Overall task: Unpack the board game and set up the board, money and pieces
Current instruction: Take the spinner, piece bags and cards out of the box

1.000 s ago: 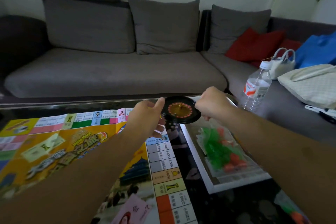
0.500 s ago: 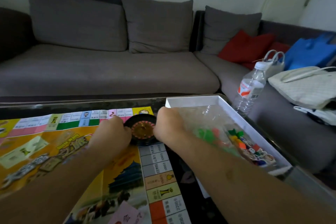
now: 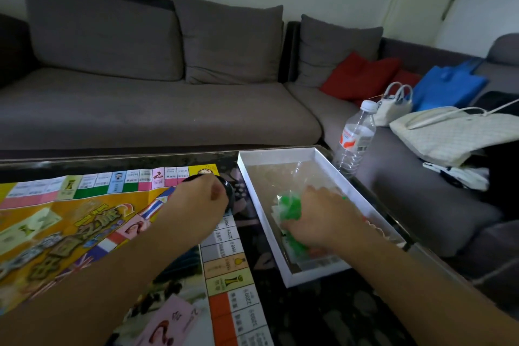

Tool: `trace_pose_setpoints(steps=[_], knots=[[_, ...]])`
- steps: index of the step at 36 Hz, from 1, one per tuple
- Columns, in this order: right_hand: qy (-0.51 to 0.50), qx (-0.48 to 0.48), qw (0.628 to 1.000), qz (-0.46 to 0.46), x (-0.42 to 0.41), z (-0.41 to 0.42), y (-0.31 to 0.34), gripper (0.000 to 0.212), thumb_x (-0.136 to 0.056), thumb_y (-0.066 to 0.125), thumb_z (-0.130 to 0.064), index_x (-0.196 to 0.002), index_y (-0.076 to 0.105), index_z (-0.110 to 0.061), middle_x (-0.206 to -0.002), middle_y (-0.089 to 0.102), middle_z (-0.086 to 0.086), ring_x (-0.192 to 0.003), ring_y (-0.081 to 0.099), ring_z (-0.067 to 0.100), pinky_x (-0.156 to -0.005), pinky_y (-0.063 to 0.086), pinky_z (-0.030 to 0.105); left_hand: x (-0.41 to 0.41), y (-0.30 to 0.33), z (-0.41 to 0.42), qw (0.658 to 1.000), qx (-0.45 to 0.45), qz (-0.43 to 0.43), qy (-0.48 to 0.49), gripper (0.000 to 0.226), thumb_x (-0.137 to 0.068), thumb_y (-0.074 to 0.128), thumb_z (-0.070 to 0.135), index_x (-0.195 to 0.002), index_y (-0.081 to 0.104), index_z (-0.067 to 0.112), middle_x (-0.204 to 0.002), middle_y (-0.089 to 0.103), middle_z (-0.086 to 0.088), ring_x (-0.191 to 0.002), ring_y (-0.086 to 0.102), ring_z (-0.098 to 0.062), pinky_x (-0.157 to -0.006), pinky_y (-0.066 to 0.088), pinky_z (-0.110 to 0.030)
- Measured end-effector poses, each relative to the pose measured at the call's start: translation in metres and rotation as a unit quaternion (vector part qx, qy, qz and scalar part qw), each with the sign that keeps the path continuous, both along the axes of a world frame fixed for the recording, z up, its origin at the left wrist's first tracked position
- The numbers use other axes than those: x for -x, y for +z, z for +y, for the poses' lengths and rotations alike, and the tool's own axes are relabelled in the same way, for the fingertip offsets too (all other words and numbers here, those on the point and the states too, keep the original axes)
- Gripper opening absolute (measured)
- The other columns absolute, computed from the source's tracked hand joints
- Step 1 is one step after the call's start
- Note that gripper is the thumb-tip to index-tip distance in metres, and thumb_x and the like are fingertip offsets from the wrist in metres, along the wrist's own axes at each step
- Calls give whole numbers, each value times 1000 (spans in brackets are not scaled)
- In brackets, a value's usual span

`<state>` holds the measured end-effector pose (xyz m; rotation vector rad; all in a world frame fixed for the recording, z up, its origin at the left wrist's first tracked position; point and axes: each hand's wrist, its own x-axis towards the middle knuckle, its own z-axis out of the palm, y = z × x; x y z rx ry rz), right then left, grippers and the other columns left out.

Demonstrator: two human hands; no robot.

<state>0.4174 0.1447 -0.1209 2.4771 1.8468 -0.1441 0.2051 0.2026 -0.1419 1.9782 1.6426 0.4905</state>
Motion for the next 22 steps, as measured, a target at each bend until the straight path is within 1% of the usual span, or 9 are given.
trace_pose_setpoints(steps=[4, 8, 10, 12, 15, 16, 18, 20, 22], knots=[[3, -50, 998, 30, -3, -3, 0, 14, -96, 64, -27, -104, 56, -20, -104, 63, 3, -89, 54, 24, -76, 43, 33, -13, 5, -26, 994, 18, -105, -22, 16, -105, 56, 28, -95, 68, 26, -84, 70, 4, -68, 66, -11, -51, 49, -16], [-13, -101, 992, 69, -3, -9, 12, 10, -97, 62, -16, -105, 57, -16, -94, 59, 2, -85, 54, 23, -73, 43, 32, -21, 8, -47, 975, 56, -214, -27, 19, -103, 60, 22, -91, 74, 24, -69, 71, 1, -57, 63, -13, -55, 54, -27], [-5, -128, 989, 80, 5, -15, 22, 7, -94, 59, -11, -98, 55, -16, -91, 58, 1, -85, 58, 24, -71, 47, 33, -24, 17, -56, 946, 125, -301, -7, 14, -103, 60, 17, -100, 74, 15, -80, 75, -6, -65, 70, -16, -60, 61, -31], [16, -155, 982, 105, 22, -25, 34, 7, -91, 59, -11, -96, 59, -16, -91, 62, 3, -86, 63, 25, -71, 51, 35, -29, 29, -65, 893, 212, -397, 16, 20, -102, 65, 26, -114, 72, 12, -97, 78, -12, -84, 77, -22, -74, 66, -42], [87, -153, 967, 182, 57, -42, 46, 13, -91, 63, -14, -86, 55, -22, -83, 60, -3, -76, 61, 15, -64, 45, 24, -29, 42, -78, 829, 286, -481, 17, 33, -97, 65, 48, -95, 83, 20, -96, 81, -10, -89, 79, -26, -82, 64, -49], [109, -137, 959, 224, 69, -48, 46, 14, -93, 64, -14, -87, 55, -23, -84, 60, -6, -75, 59, 9, -64, 44, 20, -25, 43, -79, 827, 279, -487, 24, 35, -97, 64, 50, -92, 84, 21, -95, 81, -9, -91, 79, -25, -83, 63, -48], [141, -118, 933, 309, 89, -57, 42, 9, -94, 67, -18, -100, 63, -23, -93, 65, -7, -81, 62, 4, -75, 54, 20, -16, 41, -75, 836, 251, -484, 61, 38, -98, 62, 48, -106, 80, 15, -99, 80, -12, -98, 77, -29, -88, 60, -48], [164, -130, 910, 357, 94, -61, 35, 14, -96, 68, -24, -110, 66, -27, -106, 65, -11, -93, 63, 4, -83, 57, 21, -3, 38, -69, 875, 201, -424, 121, 37, -101, 60, 44, -108, 72, 10, -98, 77, -17, -92, 75, -33, -78, 61, -45], [162, -147, 902, 372, 87, -64, 32, 12, -98, 67, -23, -107, 64, -30, -107, 62, -14, -97, 60, 3, -82, 53, 19, 18, 34, -61, 903, 149, -358, 185, 35, -99, 63, 44, -99, 68, 8, -93, 74, -18, -78, 72, -30, -63, 59, -39]])
